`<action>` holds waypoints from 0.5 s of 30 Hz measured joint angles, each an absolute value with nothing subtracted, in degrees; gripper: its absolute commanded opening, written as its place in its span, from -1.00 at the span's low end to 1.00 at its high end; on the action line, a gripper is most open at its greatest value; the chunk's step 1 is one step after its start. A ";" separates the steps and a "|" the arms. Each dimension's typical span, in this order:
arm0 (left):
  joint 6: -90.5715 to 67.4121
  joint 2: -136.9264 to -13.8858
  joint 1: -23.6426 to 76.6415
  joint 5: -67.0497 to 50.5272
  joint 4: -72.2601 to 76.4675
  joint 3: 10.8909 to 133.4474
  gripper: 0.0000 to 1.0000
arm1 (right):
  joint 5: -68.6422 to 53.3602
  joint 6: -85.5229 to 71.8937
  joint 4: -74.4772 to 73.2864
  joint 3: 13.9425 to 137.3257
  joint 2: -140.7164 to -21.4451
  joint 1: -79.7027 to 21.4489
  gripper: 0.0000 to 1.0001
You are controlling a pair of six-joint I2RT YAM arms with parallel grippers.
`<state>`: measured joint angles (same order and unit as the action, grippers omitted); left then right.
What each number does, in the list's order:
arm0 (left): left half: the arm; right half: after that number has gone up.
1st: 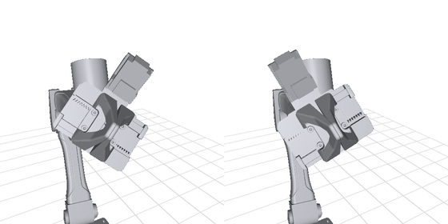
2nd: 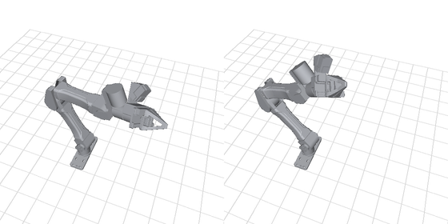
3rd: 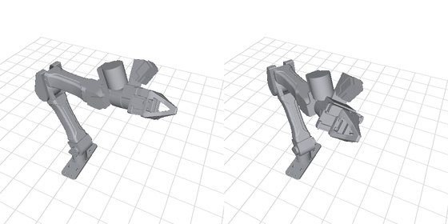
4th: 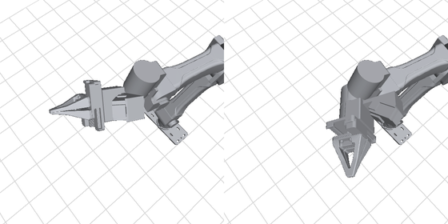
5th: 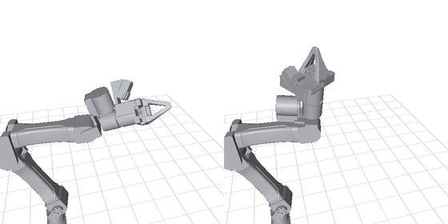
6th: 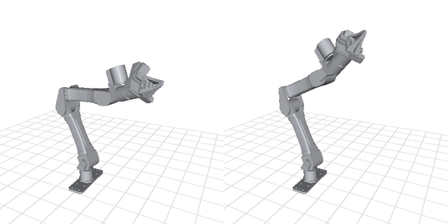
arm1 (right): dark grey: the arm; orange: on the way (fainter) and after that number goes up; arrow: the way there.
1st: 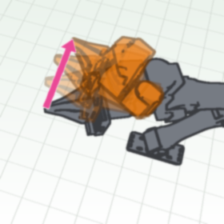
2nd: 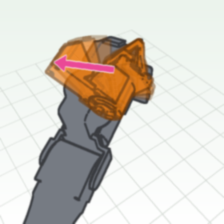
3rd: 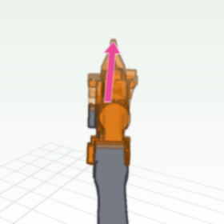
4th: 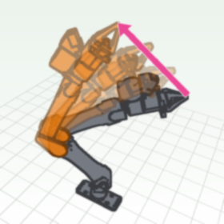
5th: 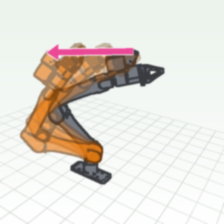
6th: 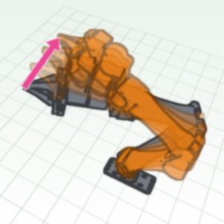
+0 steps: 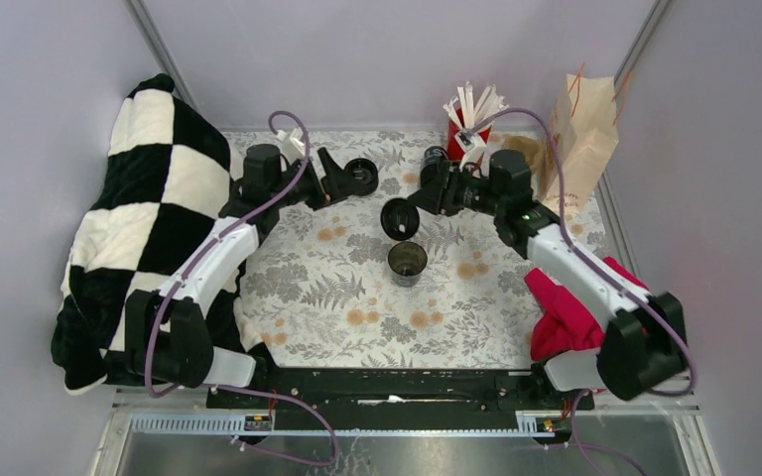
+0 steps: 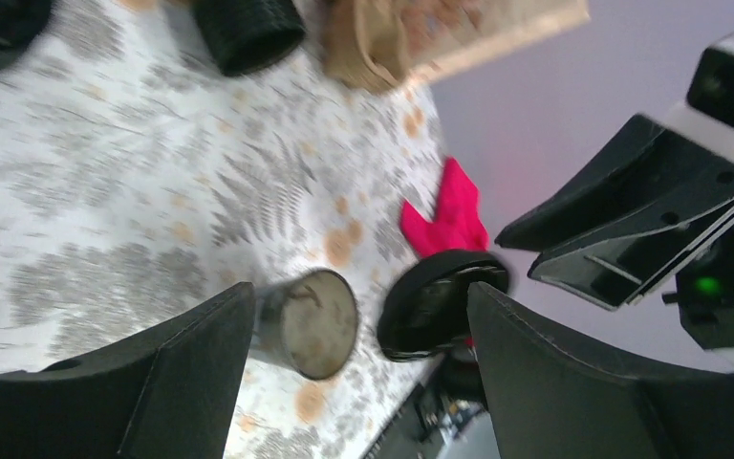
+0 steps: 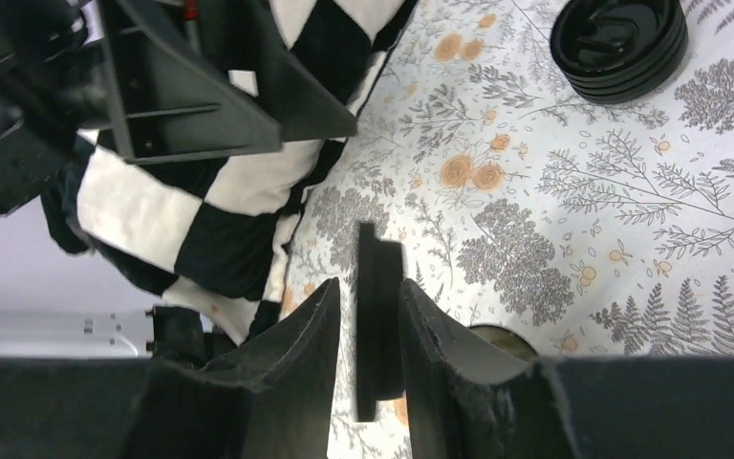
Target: Pack the takeout coffee
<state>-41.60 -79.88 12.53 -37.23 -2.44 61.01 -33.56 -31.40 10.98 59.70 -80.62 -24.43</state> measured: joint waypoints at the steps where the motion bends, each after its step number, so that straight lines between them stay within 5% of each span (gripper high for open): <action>1: -42.24 -79.33 13.52 -38.79 -1.87 60.27 0.73 | -33.65 -29.45 10.02 59.00 -78.32 -24.64 -0.30; 9: -42.46 -74.74 20.25 -44.18 0.97 58.46 0.81 | -32.29 -18.68 1.52 58.24 -68.45 -27.03 -0.29; 15: -38.96 -72.20 20.60 -37.50 -4.23 58.17 0.83 | -22.41 -18.92 -7.27 59.35 -68.47 -27.07 -0.02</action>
<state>-38.96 -72.20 20.60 -37.50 -4.23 58.17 -22.41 -18.92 -7.27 59.35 -68.47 -27.07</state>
